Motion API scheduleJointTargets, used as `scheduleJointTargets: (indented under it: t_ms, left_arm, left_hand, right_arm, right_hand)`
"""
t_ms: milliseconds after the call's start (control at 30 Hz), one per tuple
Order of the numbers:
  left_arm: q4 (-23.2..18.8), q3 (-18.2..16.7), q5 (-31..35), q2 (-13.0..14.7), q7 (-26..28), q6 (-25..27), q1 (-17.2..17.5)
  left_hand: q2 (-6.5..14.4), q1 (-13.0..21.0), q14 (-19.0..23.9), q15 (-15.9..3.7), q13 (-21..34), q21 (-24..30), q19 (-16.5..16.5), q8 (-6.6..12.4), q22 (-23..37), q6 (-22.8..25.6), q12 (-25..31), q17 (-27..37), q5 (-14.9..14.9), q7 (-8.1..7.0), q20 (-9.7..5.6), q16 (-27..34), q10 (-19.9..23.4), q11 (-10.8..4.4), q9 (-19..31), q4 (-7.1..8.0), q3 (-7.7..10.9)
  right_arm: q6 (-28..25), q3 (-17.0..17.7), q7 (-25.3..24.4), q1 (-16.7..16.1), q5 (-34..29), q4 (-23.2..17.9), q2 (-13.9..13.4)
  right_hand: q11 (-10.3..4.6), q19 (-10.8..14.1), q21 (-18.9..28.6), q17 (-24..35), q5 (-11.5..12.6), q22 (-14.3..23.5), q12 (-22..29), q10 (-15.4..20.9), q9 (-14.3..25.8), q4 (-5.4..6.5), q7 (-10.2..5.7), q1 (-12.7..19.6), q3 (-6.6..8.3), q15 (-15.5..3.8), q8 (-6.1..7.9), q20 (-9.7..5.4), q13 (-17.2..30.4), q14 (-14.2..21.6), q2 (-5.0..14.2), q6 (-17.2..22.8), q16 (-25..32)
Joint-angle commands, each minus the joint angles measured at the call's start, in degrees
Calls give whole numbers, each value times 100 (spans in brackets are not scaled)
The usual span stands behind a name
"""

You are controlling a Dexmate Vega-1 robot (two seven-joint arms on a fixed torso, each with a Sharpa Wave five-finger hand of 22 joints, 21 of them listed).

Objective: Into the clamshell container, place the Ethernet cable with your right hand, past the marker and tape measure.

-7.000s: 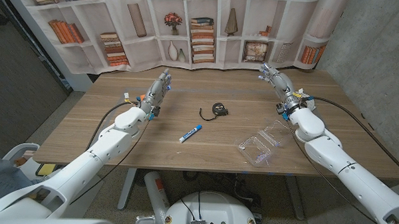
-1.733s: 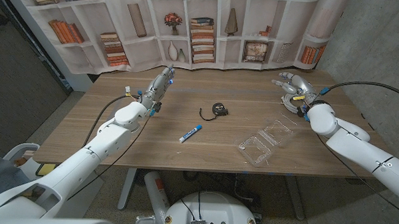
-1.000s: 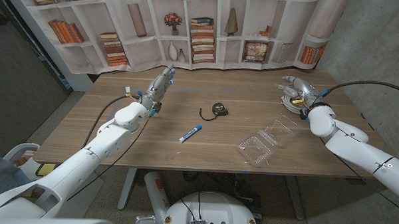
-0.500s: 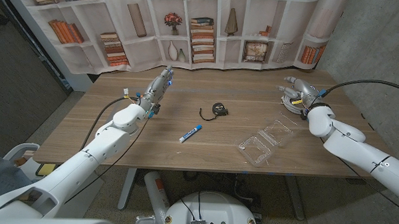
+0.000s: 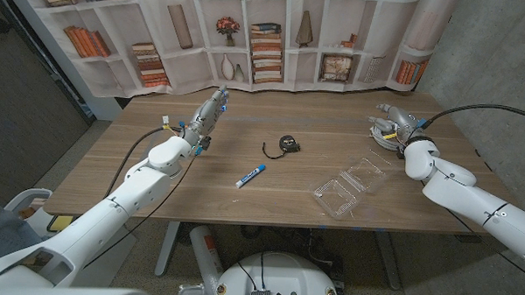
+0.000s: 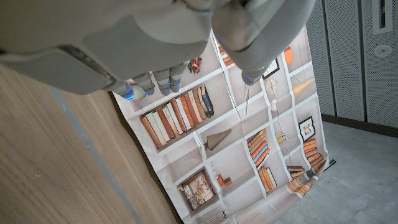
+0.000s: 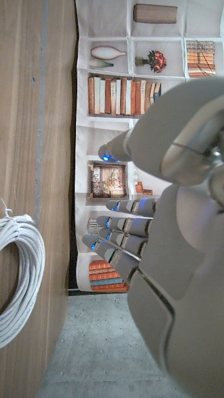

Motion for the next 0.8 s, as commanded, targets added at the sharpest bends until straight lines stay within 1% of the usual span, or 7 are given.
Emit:
scheduleJointTargets:
  t_ms: [33,367,567,633,667,733,800]
  left_arm:
    - [-224,-63,45,93,123,71,110]
    - [-351,-97,35,130,158,97,171]
    - [-402,-117,42,160,184,116,209]
    - [-404,-132,37,149,205,92,227]
    - [-401,-137,26,148,195,84,232]
    - [-404,-143,28,141,212,70,247]
    - [-396,-137,32,146,203,77,247]
  left_hand:
    - [10,82,12,-15,24,29,-252,23,30,31,30,21,41,24,28,-3,39,-2,14,-8,-29]
    - [14,86,5,-17,24,29,-254,20,30,31,32,21,42,24,37,-6,48,-10,14,-8,-42]
    - [17,87,8,-12,24,30,-255,19,30,32,28,21,42,30,45,-5,40,-4,14,-7,-49]
    - [18,88,6,-12,24,30,-257,20,30,35,27,21,42,31,48,-5,39,-2,14,-7,-51]
    - [18,88,4,-13,24,28,-261,19,30,32,27,21,42,27,52,-6,39,-3,14,-7,-52]
    - [19,88,3,-12,25,28,-263,17,30,29,29,22,42,22,53,-7,45,-8,14,-7,-55]
    - [20,89,7,-12,25,30,-259,17,30,30,28,22,42,21,51,-5,44,-10,14,-6,-58]
  right_arm:
    - [-296,-145,74,83,-161,35,-84]
    - [-491,-286,152,193,-298,74,-93]
    - [-595,-338,184,220,-359,86,-121]
    - [-712,-391,244,256,-410,74,-121]
    - [-708,-418,252,272,-435,92,-124]
    - [-743,-474,277,309,-485,122,-112]
    - [-762,-526,312,350,-522,158,-97]
  right_hand:
    - [-31,36,-20,19,36,34,-16,19,17,-2,-25,82,65,-16,-16,-107,14,17,1,0,0]
    - [-19,11,-60,19,35,34,-36,-16,19,-3,-17,112,63,15,-22,-96,15,-5,-28,-6,-11]
    - [-12,-22,-99,15,35,34,-57,-58,20,-12,-20,145,57,27,-38,-75,16,-54,-68,-43,-31]
    - [-13,-42,-118,14,37,33,-64,-73,20,-16,-20,153,48,32,-45,-55,17,-58,-98,-61,-31]
    - [-18,-48,-128,14,40,33,-70,-85,20,-18,-9,156,41,47,-48,-31,17,-53,-118,-68,-28]
    - [15,-37,-152,14,56,31,-79,-102,20,-20,43,172,21,142,-57,16,18,-47,-184,-95,-23]
    - [47,-26,-160,14,65,31,-78,-97,20,-23,53,183,15,165,-57,32,19,-49,-210,-98,-24]
